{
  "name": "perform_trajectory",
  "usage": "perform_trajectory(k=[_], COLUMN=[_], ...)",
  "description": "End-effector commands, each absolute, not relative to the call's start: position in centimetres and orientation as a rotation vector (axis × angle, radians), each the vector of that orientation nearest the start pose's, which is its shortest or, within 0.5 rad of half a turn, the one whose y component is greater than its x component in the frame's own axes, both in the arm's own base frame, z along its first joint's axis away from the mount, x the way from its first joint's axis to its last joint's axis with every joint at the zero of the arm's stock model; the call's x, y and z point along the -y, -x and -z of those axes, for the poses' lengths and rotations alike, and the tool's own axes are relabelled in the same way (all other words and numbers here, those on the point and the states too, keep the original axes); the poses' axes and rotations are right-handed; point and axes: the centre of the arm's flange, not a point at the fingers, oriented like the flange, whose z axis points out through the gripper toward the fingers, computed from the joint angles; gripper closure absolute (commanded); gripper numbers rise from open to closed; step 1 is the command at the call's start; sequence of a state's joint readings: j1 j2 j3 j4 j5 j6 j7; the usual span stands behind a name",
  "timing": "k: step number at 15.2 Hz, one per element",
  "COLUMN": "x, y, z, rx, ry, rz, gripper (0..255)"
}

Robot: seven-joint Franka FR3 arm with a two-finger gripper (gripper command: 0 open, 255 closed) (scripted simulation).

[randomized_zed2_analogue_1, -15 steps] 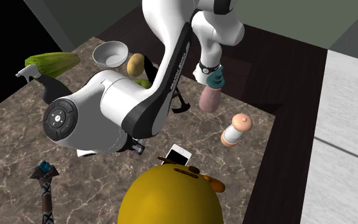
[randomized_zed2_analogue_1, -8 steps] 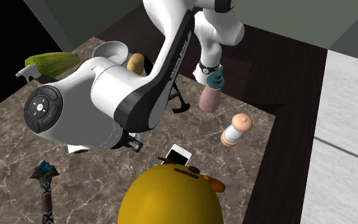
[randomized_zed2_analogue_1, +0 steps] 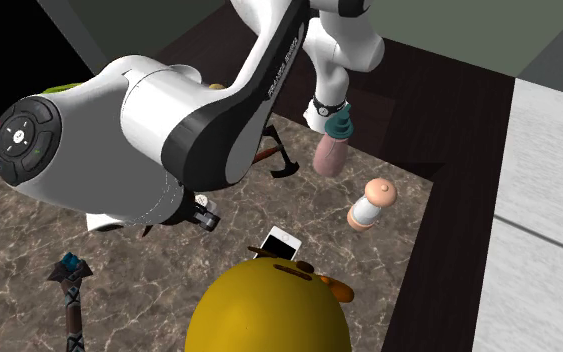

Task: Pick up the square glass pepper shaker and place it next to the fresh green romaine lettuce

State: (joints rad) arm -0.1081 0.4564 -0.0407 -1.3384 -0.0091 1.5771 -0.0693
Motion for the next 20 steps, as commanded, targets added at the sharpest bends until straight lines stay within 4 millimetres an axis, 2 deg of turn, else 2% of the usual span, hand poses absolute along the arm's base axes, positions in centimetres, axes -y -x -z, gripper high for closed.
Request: perform_trajectory(k=[1, 15, 20], x=[9.6, 9.6, 15.3], y=[-66.2, -66.2, -63.0], z=[-46.3, -53.5, -53.5], rx=[-0.119, -0.119, -0.119], ry=[3.124, 3.124, 3.124], rz=[-0.344, -0.344, -0.344], gripper=[255, 255, 255])
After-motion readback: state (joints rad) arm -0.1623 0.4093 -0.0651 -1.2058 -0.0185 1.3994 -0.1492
